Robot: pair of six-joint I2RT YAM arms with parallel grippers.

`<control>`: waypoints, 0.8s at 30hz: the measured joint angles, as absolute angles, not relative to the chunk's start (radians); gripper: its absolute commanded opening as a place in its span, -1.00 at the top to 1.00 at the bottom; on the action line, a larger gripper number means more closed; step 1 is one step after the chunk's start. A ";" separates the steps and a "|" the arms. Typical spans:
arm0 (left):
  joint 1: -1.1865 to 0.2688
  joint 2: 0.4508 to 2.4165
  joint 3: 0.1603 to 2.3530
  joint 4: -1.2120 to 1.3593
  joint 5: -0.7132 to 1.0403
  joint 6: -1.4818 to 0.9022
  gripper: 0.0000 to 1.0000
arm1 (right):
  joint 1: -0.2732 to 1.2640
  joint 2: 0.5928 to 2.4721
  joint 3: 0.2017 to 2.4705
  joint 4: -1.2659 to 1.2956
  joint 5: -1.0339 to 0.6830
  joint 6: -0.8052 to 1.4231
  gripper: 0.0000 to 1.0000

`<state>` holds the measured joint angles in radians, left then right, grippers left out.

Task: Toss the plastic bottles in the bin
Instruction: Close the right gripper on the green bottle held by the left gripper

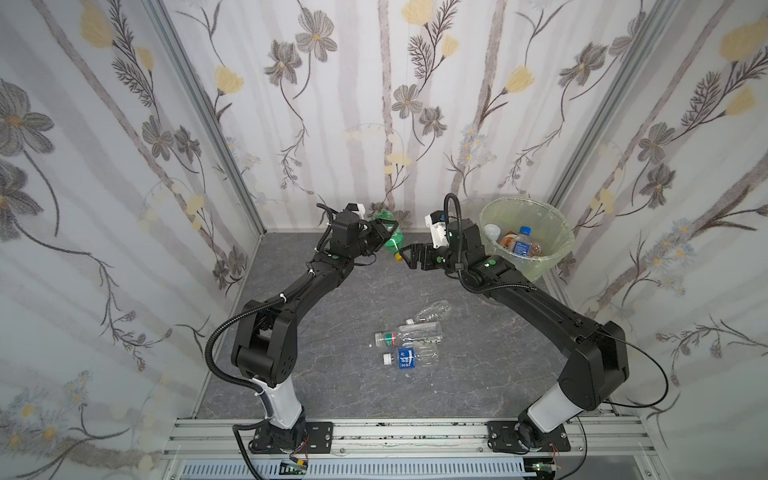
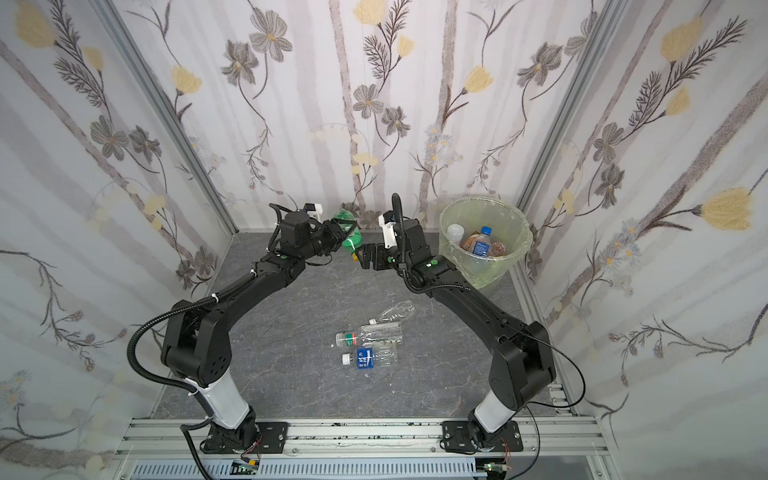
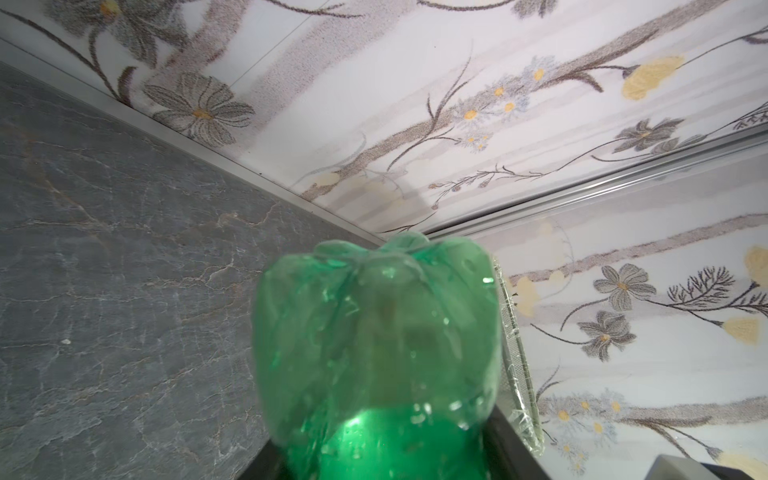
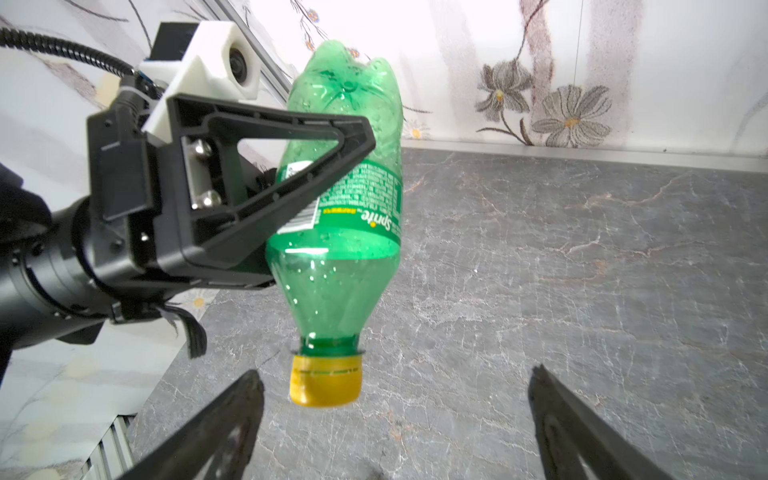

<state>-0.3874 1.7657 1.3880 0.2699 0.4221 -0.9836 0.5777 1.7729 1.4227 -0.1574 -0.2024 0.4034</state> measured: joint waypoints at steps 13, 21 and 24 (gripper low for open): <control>-0.408 1.751 1.368 0.295 0.419 -1.040 -0.04 | 0.620 1.803 1.456 -0.123 -0.137 0.393 -0.75; -0.424 1.750 1.367 0.295 0.418 -1.052 -0.04 | 0.628 1.845 1.488 -0.125 -0.110 0.380 -0.64; -0.428 1.750 1.365 0.295 0.410 -1.053 -0.05 | 0.629 1.853 1.491 -0.124 -0.109 0.380 -0.59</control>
